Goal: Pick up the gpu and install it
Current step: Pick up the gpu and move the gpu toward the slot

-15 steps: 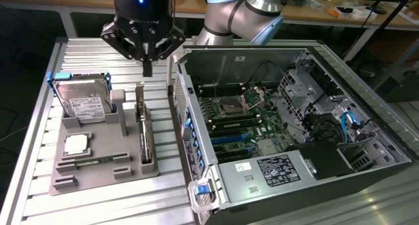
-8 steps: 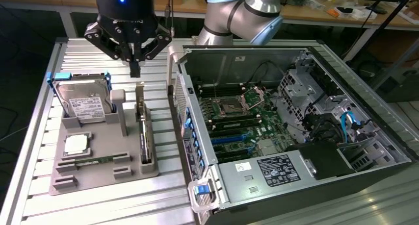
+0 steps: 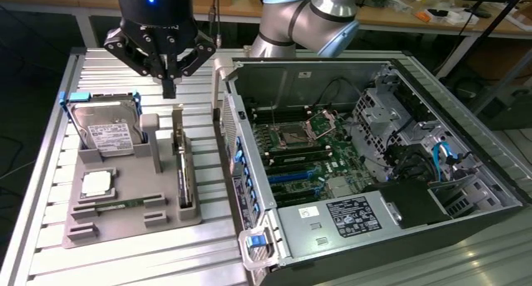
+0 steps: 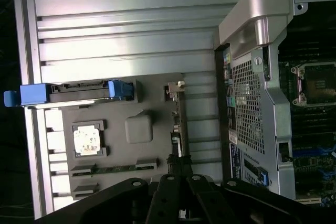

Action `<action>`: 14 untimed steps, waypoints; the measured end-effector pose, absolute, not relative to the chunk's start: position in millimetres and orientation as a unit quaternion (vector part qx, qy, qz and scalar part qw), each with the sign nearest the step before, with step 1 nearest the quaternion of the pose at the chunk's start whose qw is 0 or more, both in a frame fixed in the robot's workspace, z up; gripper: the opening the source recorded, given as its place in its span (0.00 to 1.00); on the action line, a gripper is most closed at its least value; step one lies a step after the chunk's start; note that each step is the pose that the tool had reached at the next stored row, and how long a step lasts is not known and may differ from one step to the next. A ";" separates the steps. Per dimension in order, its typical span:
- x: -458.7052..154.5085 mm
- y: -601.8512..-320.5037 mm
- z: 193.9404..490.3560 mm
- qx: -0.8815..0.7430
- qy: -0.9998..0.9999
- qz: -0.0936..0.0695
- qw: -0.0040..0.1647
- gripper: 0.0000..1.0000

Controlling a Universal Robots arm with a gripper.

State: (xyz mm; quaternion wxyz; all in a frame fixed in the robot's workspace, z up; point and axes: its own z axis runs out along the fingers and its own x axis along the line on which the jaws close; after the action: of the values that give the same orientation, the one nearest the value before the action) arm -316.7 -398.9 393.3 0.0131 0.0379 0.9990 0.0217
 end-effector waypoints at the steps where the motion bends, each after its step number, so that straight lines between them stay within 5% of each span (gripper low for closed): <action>1: -316.7 -398.9 393.3 0.038 0.999 0.022 0.013 0.11; 3: -316.7 -398.9 393.3 0.038 0.999 0.022 0.013 0.11; 11: -317.1 -398.7 392.9 0.034 0.999 0.022 0.012 0.42; 14: -317.1 -398.7 392.2 0.012 1.000 0.022 0.012 0.42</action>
State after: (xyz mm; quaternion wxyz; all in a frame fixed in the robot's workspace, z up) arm -317.1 -398.7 392.2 0.0117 0.0125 0.9996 0.0218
